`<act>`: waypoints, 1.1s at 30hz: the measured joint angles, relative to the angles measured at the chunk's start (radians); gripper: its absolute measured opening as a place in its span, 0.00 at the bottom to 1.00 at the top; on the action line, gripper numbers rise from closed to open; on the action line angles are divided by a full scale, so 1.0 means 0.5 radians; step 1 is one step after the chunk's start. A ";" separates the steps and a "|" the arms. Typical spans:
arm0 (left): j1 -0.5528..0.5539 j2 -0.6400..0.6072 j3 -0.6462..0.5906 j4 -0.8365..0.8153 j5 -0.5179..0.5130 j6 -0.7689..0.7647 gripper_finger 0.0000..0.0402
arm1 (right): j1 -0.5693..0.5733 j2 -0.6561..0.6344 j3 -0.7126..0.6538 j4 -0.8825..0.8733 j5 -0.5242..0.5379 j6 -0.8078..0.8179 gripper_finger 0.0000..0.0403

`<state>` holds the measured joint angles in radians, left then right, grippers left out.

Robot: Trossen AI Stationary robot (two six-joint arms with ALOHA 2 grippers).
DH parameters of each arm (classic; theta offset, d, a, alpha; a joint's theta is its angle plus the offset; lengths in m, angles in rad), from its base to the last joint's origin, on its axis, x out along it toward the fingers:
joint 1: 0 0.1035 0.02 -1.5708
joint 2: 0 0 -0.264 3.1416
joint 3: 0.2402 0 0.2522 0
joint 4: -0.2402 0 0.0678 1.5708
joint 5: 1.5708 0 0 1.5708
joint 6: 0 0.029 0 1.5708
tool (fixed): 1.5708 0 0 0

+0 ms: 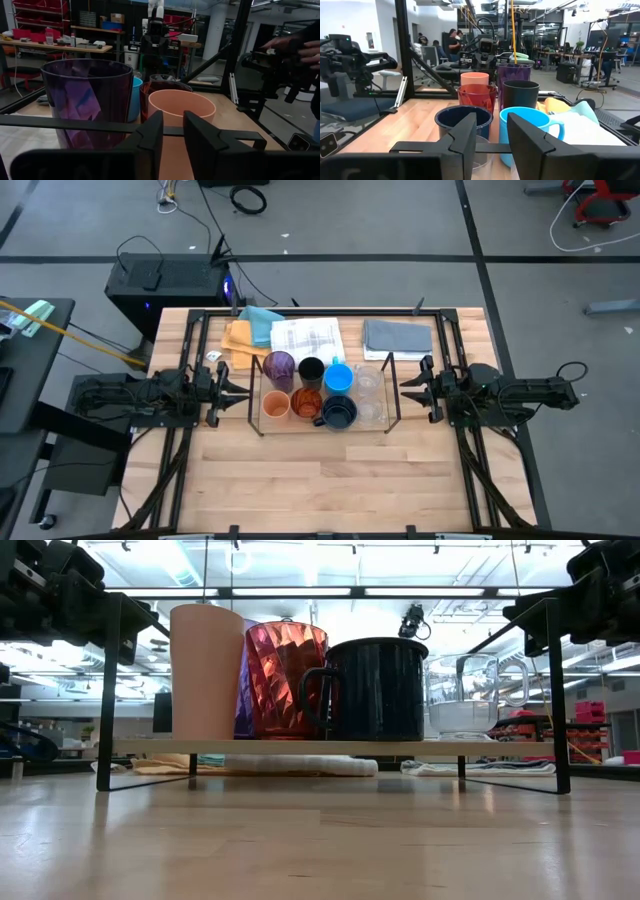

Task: Stack small to large cups/mugs on shelf
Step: Return to Home Position

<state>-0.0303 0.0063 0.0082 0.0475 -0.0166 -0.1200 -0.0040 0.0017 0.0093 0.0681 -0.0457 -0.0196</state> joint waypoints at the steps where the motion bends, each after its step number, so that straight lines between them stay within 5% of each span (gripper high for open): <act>1: 0.000 0.000 -0.001 0.000 0.000 0.000 0.20 | 0.000 0.000 0.000 0.000 0.000 0.000 0.29; 33: 0.000 0.000 0.000 0.000 0.000 0.000 0.20 | 0.001 0.004 0.002 -0.053 0.038 -0.005 0.29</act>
<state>-0.0303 0.0063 0.0080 0.0475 -0.0164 -0.1198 -0.0036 0.0036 0.0105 0.0414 -0.0269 -0.0219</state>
